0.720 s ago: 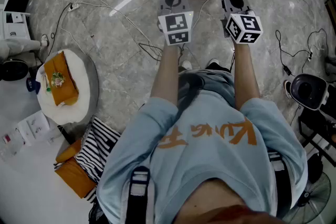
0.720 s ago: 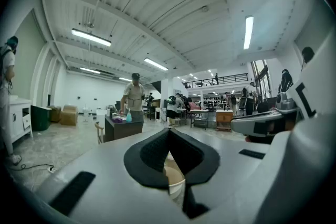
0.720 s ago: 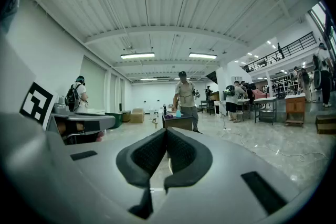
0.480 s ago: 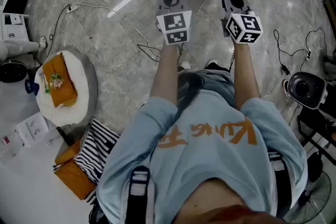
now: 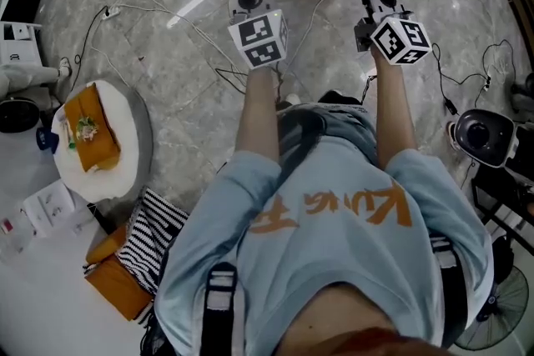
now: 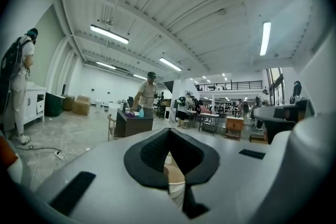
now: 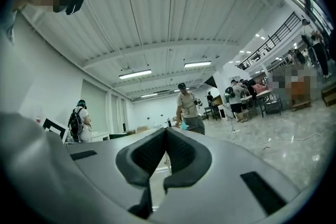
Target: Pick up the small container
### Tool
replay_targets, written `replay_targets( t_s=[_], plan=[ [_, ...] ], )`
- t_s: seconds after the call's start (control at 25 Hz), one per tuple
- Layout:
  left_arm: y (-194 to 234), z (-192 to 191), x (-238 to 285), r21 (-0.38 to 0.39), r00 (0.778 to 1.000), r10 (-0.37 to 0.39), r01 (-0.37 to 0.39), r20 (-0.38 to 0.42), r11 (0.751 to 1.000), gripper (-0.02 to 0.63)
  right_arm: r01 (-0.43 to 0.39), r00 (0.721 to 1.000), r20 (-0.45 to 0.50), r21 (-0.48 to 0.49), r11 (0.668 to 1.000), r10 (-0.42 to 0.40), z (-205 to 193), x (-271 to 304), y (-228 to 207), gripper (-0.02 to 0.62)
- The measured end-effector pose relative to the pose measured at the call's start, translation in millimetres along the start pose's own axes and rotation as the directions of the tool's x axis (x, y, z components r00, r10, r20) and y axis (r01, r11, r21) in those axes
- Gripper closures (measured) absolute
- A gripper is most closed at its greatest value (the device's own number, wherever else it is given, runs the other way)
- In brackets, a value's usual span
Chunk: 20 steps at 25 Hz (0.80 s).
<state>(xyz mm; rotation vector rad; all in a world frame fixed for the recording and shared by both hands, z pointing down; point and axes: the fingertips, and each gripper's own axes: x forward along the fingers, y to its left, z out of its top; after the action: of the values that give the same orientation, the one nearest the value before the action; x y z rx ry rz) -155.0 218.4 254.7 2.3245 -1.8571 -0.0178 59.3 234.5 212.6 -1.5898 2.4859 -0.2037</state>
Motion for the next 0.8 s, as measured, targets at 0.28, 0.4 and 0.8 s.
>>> replay_targets(
  t_s=[0.28,0.4,0.8],
  plan=[
    [-15.0,2.6,-9.3,0.064,0.999,-0.050,0.051,-0.020,0.997,0.583,0.006,1.000,0.011,0.039,0.999,-0.006,7.8,-14.3,-10.3,0.583],
    [-15.5,4.5,-6.4,0.061,0.998,-0.053,0.054,-0.018,0.997,0.583,0.008,1.000,0.003,0.027,1.000,-0.008,9.5,-7.4,-12.9,0.583],
    [-2.7,19.2,5.0,0.158,0.999,-0.020,0.014,0.035,0.987,0.583,-0.028,1.000,-0.015,-0.044,0.999,0.027,9.8,26.9,5.0,0.583]
  ],
)
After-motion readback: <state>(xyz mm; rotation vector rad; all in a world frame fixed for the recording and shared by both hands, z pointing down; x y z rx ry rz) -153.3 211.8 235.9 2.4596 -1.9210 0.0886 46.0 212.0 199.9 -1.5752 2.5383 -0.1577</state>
